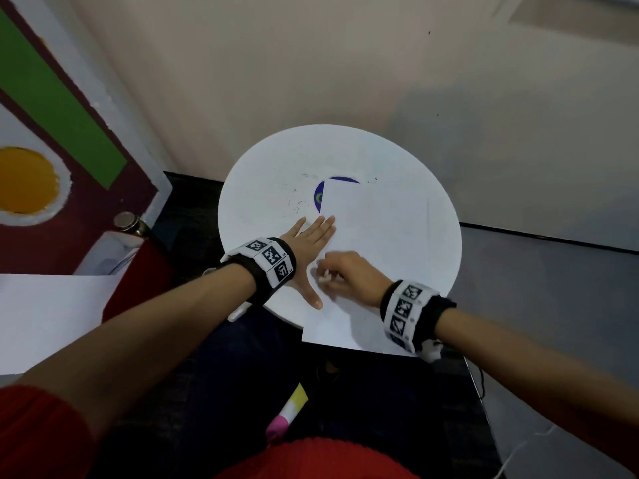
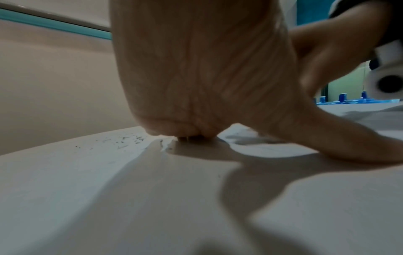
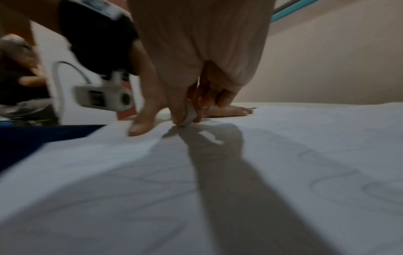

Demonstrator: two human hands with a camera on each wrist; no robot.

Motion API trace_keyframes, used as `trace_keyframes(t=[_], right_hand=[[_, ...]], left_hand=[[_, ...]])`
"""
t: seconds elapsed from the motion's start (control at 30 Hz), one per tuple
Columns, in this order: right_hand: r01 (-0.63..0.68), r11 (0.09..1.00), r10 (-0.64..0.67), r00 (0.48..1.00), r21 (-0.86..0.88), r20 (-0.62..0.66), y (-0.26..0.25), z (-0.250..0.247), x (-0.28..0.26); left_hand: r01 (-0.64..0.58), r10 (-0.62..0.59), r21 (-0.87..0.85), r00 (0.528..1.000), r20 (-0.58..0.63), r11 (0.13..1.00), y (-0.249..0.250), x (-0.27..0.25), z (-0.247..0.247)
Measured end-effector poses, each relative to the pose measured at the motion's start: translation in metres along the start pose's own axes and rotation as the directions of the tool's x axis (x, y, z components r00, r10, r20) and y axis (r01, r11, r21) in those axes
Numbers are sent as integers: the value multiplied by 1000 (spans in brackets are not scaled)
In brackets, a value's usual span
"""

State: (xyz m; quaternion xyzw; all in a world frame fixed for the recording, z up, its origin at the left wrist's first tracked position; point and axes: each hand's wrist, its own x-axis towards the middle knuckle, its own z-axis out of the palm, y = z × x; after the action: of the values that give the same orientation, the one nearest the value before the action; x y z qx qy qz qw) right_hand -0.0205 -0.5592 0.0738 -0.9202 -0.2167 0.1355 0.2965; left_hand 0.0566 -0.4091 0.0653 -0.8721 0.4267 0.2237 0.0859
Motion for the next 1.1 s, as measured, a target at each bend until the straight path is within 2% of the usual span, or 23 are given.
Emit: trace_keyframes(t=[0.07, 0.13, 0.2, 0.27, 0.33, 0.37, 0.43, 0.47, 0.57, 0.6, 0.63, 0.67, 0.73, 0.77, 0.8, 0.83, 0.9, 0.97, 1.0, 1.03, 1.1], right_hand=[[-21, 1000, 21, 1000, 2, 4, 5, -4, 0], [-109, 993, 113, 985, 43, -132, 16, -18, 13], [-106, 994, 111, 977, 33, -183, 20, -21, 18], [-35, 999, 34, 996, -10, -80, 17, -12, 9], [-14, 1000, 15, 1000, -27, 25, 16, -10, 1], [-53, 998, 54, 999, -31, 7, 21, -16, 3], [-136, 991, 133, 985, -15, -109, 31, -27, 11], [-142, 990, 138, 981, -16, -140, 32, -28, 12], [-77, 997, 76, 996, -29, -55, 28, -18, 0], [-93, 995, 94, 994, 22, -60, 30, -17, -7], [-139, 983, 154, 981, 118, -121, 36, -17, -14], [-193, 948, 251, 943, 255, -220, 45, -19, -19], [-249, 814, 482, 794, 524, -371, 62, -20, -26], [-258, 731, 581, 720, 631, -379, 67, -19, -29], [-257, 657, 649, 671, 709, -358, 71, -17, -30], [-255, 612, 682, 650, 749, -336, 74, -15, -30], [-263, 599, 688, 653, 756, -317, 76, -12, -29], [-270, 625, 671, 665, 733, -327, 80, -11, -29], [-270, 633, 666, 667, 725, -333, 80, -10, -29], [-264, 634, 665, 667, 727, -337, 80, -10, -30], [-249, 632, 662, 666, 734, -344, 80, -9, -32]], left_hand=[[2, -2, 4, 1000, 14, 1000, 0, 1, 1], [8, -8, 17, 1000, 18, 1000, 2, 2, 1], [6, -7, 19, 1000, 25, 1000, 3, 0, -1], [5, -5, -1, 1000, 15, 1000, 2, 0, 0], [4, -4, -6, 1000, 10, 1000, 0, 0, 2], [4, -4, -10, 1000, 11, 1000, 0, 1, 2], [9, -8, -16, 1000, 9, 1000, 1, 1, 2], [10, -10, -18, 1000, 11, 1000, 2, 0, 1], [9, -8, -27, 1000, 26, 1000, 3, -3, -2], [11, -10, -28, 999, 31, 1000, 3, -3, -2], [12, -10, -38, 999, 35, 999, 2, -4, -3], [15, -13, -53, 999, 34, 999, 3, -6, -4], [15, -14, -68, 1000, 23, 998, 13, -9, -4], [-11, 11, -64, 1000, 9, 998, 24, -10, -4], [-57, 56, -69, 998, -19, 996, 37, -10, -2], [-119, 115, -99, 992, -46, 988, 53, -10, 1], [-231, 225, -175, 973, -52, 957, 80, -9, 8], [-270, 266, -192, 963, -45, 944, 91, -7, 18], [-255, 250, -166, 967, -49, 953, 89, -6, 22], [-198, 192, -149, 980, -49, 969, 84, -6, 24], [86, -93, -201, 995, -28, 976, 68, -9, 26]])
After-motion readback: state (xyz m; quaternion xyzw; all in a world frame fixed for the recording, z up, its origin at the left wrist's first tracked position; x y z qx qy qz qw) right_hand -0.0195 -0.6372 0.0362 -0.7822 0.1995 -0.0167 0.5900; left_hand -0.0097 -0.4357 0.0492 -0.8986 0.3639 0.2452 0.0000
